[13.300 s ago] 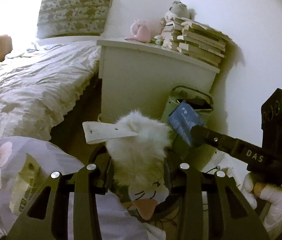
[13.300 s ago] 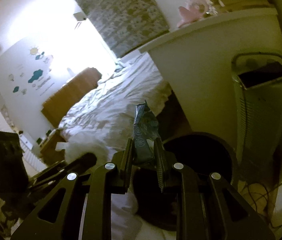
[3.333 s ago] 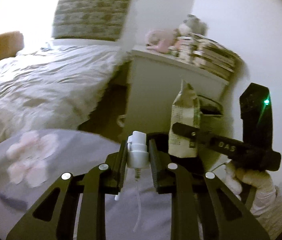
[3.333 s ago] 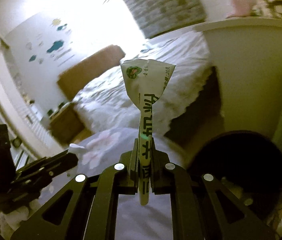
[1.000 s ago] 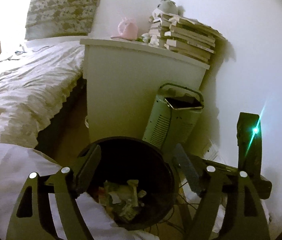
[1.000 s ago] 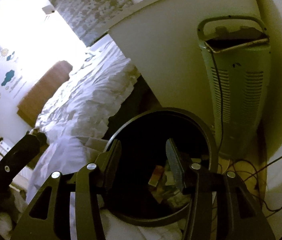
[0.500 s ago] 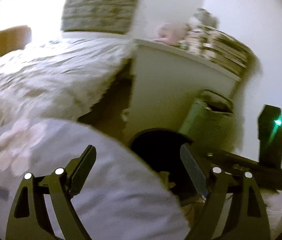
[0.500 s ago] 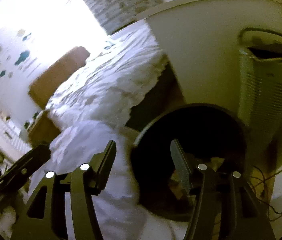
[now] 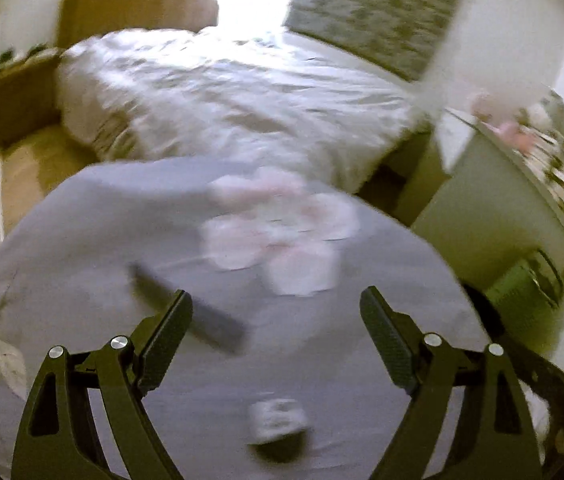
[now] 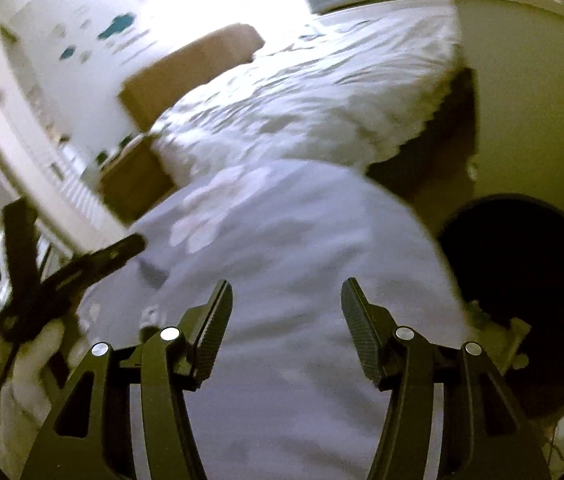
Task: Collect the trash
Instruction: 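Grasp the grey strip with the left tool while the right tool grasps the small bottle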
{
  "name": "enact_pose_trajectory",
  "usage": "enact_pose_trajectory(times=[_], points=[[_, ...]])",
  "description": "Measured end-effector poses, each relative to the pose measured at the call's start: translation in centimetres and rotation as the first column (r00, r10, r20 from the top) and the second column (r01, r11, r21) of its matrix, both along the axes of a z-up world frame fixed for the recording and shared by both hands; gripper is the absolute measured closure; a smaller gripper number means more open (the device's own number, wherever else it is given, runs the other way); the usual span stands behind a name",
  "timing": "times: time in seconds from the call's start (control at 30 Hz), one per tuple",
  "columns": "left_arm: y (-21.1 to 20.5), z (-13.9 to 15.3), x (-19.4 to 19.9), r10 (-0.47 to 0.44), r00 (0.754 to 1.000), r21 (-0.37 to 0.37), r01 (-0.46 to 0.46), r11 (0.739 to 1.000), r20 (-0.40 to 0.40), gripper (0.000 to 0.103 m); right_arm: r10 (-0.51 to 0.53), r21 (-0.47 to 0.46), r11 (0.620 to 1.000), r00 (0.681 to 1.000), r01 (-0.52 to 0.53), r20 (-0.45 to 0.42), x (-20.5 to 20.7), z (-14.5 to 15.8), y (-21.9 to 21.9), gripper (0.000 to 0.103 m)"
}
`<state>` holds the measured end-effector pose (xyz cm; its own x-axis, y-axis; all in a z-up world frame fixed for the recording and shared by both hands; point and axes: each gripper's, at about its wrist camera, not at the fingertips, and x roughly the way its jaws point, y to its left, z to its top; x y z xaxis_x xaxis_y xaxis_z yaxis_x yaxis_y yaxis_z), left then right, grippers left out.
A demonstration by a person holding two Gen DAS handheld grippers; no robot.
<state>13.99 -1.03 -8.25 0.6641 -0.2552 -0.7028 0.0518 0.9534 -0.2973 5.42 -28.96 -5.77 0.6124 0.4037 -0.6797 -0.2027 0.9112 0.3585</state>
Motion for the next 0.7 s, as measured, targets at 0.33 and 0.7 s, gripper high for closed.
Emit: enact_pose_trajectory(times=[0.33, 0.7], points=[[4.7, -3.2, 2.2, 0.080, 0.991, -0.066, -0.088, 0.994, -0.109, 0.045, 0.246, -0.099, 0.964, 0.969, -0.247, -0.024, 0.7, -0.4, 11.1, 0.046], [5.7, -3.8, 2.1, 0.099, 0.992, -0.028, -0.101, 0.994, -0.078, 0.079, 0.344, -0.213, 0.907, 0.931, -0.363, -0.122, 2.0, -4.1, 18.5, 0.046]])
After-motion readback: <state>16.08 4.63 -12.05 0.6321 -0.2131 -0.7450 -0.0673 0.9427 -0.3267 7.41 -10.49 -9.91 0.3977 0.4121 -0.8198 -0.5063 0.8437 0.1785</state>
